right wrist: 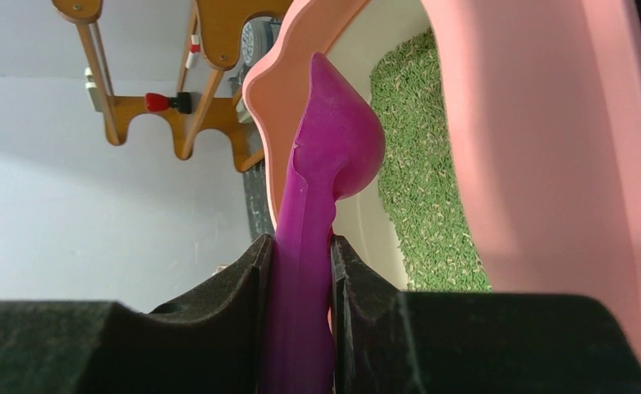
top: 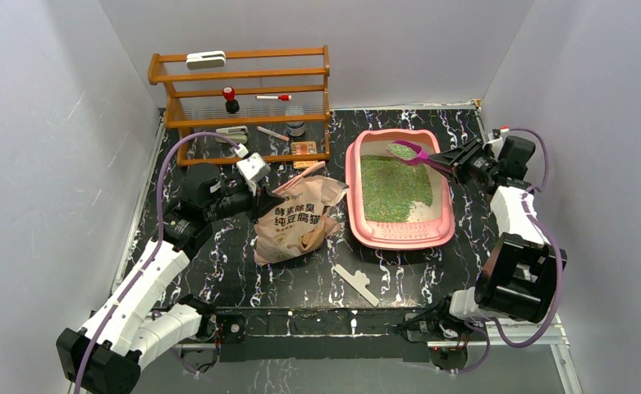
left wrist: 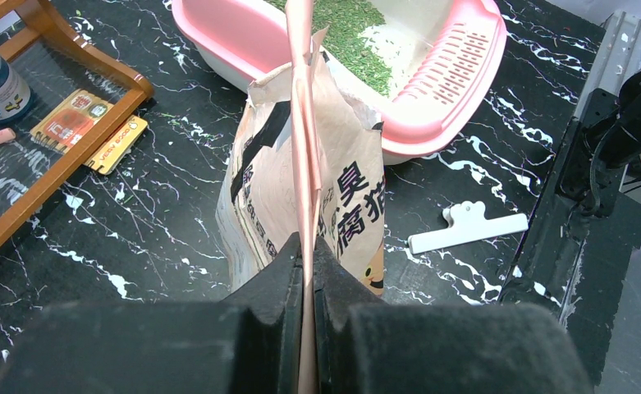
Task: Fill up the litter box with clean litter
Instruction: Pour the cat litter into the litter box.
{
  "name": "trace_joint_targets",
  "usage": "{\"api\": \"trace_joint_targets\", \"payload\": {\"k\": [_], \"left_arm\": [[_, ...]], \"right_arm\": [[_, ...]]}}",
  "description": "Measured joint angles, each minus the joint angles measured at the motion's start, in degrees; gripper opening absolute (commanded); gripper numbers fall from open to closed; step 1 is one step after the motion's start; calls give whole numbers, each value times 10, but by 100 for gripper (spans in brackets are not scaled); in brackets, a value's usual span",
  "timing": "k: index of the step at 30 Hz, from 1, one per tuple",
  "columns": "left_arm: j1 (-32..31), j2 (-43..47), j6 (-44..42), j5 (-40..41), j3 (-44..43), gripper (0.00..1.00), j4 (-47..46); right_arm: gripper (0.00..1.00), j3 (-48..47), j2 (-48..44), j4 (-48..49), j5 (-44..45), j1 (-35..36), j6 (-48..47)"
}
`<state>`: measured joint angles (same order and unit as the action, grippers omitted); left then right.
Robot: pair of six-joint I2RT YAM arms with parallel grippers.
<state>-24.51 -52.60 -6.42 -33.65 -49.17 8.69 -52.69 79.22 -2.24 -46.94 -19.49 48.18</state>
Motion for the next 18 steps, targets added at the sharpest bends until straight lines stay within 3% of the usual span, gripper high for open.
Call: {"api": "trace_joint_targets", "payload": {"k": [7, 18], "left_arm": [[0, 3, 0, 2, 0, 0, 3], [0, 7, -2, 7, 1, 0, 7]], "right_arm": [[0, -34, 12, -26, 71, 57, -26], [0, -35, 6, -49, 153, 58, -34]]}}
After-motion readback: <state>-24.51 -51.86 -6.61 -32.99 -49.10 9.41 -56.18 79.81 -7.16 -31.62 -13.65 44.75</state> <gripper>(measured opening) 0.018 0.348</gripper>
